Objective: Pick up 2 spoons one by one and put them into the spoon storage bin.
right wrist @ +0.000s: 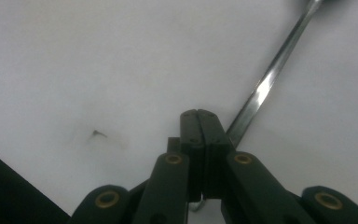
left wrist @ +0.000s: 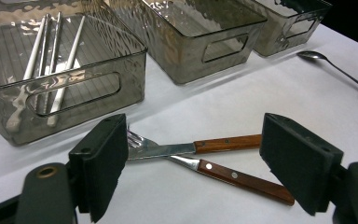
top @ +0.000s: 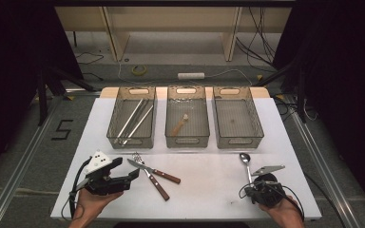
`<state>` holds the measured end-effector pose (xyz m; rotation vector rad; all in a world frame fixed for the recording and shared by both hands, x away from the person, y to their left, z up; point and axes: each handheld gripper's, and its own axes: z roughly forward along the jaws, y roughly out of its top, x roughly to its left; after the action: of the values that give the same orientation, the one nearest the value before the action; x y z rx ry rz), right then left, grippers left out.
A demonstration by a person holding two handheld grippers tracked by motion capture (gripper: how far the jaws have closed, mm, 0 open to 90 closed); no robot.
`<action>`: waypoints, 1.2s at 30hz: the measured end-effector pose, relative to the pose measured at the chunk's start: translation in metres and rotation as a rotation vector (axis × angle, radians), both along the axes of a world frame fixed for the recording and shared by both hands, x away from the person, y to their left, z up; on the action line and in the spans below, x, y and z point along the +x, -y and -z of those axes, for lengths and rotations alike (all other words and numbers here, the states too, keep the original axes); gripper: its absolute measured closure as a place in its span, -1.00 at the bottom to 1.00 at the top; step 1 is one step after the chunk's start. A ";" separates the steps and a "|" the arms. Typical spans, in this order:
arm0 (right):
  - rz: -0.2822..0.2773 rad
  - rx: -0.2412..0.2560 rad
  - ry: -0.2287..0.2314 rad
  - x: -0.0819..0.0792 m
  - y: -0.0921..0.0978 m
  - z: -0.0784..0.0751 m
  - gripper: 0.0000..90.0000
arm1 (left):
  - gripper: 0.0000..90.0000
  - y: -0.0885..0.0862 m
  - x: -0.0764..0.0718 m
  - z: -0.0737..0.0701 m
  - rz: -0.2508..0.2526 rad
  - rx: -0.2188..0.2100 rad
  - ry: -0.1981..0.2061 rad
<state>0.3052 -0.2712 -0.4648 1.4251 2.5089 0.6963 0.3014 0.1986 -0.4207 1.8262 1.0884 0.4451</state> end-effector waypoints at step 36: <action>0.197 0.006 0.040 0.027 0.014 -0.005 0.39 | -0.49 0.002 0.000 0.000 0.003 0.004 0.000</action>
<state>0.3317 -0.2849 -0.4595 1.6163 2.2978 0.6881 0.3015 0.1965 -0.4209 1.8306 1.0856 0.4457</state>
